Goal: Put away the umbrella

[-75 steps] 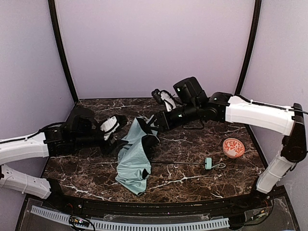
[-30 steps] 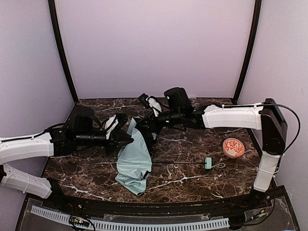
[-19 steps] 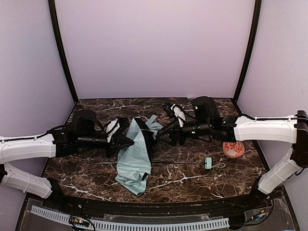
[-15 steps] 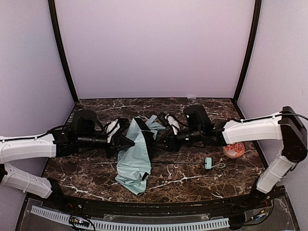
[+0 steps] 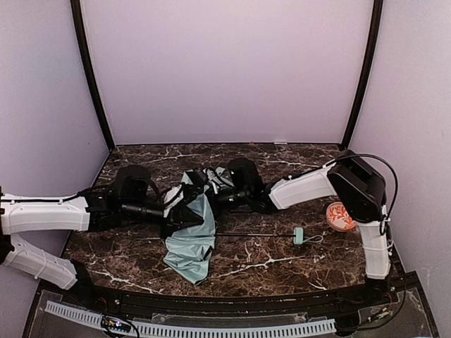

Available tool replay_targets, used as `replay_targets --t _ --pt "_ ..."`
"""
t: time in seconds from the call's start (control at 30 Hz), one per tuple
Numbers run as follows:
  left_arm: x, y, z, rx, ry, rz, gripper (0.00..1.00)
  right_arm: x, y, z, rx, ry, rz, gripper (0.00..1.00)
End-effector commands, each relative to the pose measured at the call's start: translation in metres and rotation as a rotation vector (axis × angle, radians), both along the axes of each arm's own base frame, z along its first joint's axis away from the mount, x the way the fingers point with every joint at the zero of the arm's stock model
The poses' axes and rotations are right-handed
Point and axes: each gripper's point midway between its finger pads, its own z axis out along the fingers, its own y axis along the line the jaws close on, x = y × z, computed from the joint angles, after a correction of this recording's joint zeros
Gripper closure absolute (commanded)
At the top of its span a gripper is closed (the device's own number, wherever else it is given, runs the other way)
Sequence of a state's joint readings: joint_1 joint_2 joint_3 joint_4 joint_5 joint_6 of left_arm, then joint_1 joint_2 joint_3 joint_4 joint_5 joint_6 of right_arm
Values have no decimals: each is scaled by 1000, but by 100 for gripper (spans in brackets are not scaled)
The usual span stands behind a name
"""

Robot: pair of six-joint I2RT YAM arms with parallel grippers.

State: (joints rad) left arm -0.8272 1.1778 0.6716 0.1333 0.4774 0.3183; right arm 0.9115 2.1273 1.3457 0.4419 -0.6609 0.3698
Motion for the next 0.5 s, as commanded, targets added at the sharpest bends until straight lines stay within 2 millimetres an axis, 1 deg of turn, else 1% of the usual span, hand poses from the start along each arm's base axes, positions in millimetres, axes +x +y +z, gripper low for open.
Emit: replay_targets --t 0.0,0.03,0.1,0.13,0.2,0.23,0.3,0.33,0.37,0.43,0.47 --pt "-3 -19 -29 62 29 -67 100 4 4 -7 38 63 -5 69" --pt "-2 -22 -37 90 33 -72 100 2 3 -8 34 70 4 68" --pt "0 -26 -55 166 36 -71 100 6 -7 0 50 84 -2 67" --pt "1 -25 -61 198 36 -67 100 13 -18 15 84 86 -27 66" --pt "3 -18 -72 254 28 -52 100 27 -48 19 75 115 -101 66" --pt "3 -14 -73 268 18 -45 100 32 -60 24 60 108 -127 65" --pt "2 -9 -67 276 2 -39 100 28 -85 14 -31 76 -132 61" --pt "-2 -8 -60 269 0 -50 95 24 -96 14 -72 49 -124 59" --pt "-6 -8 -49 250 -3 -66 80 20 -107 10 -124 33 -116 57" --pt "-17 -5 -25 211 -15 -105 48 17 -129 10 -205 -11 -116 53" --pt "-21 -3 -13 191 -30 -115 36 17 -139 11 -240 -27 -113 51"
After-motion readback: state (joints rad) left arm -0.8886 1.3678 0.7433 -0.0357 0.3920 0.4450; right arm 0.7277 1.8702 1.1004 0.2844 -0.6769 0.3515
